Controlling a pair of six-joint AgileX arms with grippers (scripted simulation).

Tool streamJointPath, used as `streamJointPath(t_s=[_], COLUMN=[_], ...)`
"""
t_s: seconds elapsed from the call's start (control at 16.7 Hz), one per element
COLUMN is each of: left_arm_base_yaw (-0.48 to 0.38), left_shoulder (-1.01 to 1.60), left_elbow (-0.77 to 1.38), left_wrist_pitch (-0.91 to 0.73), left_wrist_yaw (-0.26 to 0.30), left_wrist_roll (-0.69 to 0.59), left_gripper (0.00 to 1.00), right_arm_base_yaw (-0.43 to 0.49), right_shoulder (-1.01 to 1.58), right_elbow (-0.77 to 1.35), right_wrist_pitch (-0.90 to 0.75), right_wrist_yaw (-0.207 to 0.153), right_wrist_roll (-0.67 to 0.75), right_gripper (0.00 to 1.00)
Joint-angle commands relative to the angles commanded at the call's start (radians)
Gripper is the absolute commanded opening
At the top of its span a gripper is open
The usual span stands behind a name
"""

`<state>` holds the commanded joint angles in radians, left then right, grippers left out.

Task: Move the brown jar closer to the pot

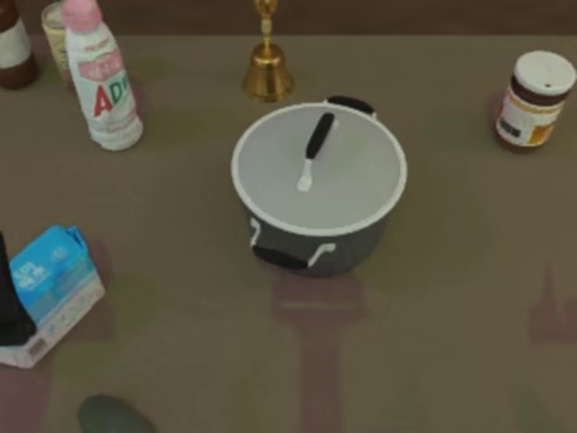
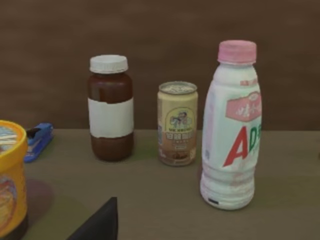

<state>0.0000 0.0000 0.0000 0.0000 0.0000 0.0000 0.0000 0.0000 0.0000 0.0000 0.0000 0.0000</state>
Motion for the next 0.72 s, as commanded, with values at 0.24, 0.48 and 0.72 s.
streamJointPath(t_s=[0.24, 0.48, 0.72], left_arm_base_yaw=[0.0, 0.0, 0.0], left_shoulder=[0.0, 0.0, 0.0], left_elbow=[0.0, 0.0, 0.0], left_wrist_pitch=[0.0, 0.0, 0.0], left_wrist_yaw=[0.0, 0.0, 0.0], left_wrist_roll=[0.0, 0.0, 0.0], left_gripper=[1.0, 1.0, 1.0], right_arm_base_yaw=[-0.002, -0.018, -0.045], right_shoulder=[0.027, 0.201, 0.49], right_elbow=[0.02, 0.154, 0.415], right_wrist_pitch=[-0.027, -0.183, -0.404], right_wrist_yaw=[0.0, 0.003, 0.007], right_wrist_roll=[-0.003, -0.023, -0.062], right_gripper=[1.0, 1.0, 1.0])
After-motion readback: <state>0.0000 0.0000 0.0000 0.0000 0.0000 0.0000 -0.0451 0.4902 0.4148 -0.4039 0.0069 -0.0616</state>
